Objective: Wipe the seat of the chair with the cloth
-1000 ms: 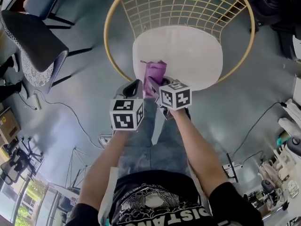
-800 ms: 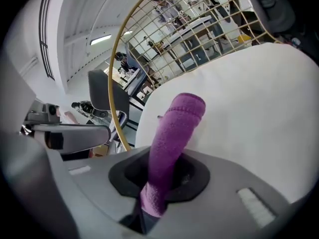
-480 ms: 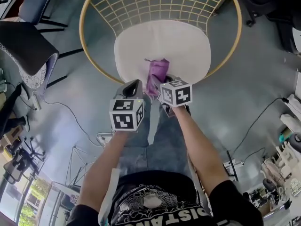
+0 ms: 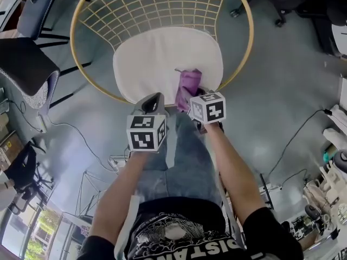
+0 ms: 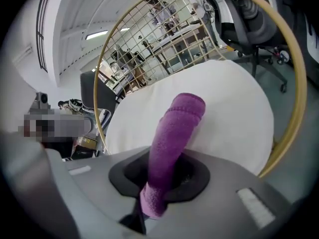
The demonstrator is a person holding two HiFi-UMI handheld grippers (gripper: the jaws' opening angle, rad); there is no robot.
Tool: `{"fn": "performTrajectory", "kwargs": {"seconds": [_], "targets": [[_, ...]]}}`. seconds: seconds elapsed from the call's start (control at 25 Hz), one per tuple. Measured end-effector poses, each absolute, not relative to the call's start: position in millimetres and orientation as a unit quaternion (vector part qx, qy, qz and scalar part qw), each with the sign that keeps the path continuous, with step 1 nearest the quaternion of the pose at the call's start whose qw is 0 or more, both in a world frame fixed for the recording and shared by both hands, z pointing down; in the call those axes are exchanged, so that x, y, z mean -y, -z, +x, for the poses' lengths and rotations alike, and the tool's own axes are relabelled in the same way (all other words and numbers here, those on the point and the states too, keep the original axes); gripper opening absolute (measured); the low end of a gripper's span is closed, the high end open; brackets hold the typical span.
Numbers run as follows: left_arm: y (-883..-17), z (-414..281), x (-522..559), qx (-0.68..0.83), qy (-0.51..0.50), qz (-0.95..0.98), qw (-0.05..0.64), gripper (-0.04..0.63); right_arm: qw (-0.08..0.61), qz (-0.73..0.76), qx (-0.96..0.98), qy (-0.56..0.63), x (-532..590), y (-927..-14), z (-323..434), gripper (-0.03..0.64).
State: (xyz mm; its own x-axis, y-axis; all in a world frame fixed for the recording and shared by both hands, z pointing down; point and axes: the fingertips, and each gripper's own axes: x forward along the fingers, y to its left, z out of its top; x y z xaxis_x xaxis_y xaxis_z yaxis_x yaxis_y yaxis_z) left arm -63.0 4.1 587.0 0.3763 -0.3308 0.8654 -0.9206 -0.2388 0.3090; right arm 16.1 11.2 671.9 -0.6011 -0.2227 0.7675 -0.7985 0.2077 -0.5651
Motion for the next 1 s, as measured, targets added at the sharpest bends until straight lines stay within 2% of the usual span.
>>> {"fn": "performTrajectory", "kwargs": {"seconds": [0.52, 1.0], "targets": [[-568.5, -6.8, 12.5, 0.431, -0.340, 0.729, 0.409, -0.003, 0.279, 0.408, 0.712, -0.499, 8.3, -655.0, 106.9, 0.061], [-493.5, -14.2, 32.8, 0.485, -0.300, 0.726, 0.384, -0.005, 0.219, 0.387, 0.775, -0.450, 47.0, -541.3, 81.9, 0.061]]}}
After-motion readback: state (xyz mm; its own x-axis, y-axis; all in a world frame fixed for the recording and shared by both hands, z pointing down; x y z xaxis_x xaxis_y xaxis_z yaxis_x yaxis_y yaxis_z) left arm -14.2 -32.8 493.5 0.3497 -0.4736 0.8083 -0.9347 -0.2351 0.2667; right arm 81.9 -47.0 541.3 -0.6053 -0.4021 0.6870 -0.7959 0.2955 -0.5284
